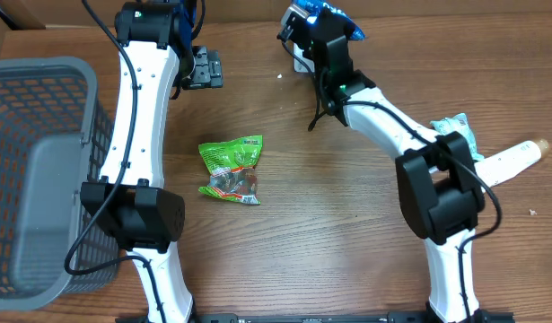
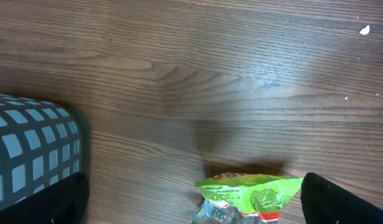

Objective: Scan the item barcode
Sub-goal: 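Hold the blue snack bar in front of the scanner window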

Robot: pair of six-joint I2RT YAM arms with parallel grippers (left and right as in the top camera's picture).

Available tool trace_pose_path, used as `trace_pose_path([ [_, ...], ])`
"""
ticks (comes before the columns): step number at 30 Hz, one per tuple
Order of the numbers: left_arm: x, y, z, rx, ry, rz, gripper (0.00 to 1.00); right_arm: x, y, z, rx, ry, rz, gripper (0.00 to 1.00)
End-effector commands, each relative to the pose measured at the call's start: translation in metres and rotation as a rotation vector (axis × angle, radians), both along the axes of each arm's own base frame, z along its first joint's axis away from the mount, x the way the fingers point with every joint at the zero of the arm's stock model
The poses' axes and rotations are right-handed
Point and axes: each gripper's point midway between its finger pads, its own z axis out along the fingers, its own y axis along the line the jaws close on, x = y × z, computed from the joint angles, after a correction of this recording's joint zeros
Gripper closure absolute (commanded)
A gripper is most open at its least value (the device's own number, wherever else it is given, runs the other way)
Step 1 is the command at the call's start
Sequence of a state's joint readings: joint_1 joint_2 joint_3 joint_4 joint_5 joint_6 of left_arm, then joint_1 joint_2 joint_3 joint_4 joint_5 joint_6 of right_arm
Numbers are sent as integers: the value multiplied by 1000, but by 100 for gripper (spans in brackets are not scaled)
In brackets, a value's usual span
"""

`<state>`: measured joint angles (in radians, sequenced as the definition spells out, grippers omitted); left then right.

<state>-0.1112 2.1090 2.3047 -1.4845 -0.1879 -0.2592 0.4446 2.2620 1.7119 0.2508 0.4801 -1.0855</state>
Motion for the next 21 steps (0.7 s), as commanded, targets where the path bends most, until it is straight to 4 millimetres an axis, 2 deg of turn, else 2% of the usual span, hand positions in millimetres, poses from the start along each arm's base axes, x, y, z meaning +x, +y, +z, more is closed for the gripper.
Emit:
trace_pose_path([
  [1,1,-3,13,-2,-38,-7,0,7,-5,-13,-80,-16,-21,96],
  [4,1,-3,13,-2,-38,-7,0,12,-5,-27,-93,-22,-21,96],
  [8,1,-3,13,-2,-38,-7,0,17,-10,-32,-122,-45,-26,96],
  [21,1,-3,13,-2,-38,-7,1,20,-21,-27,-125,-69,-65,96],
])
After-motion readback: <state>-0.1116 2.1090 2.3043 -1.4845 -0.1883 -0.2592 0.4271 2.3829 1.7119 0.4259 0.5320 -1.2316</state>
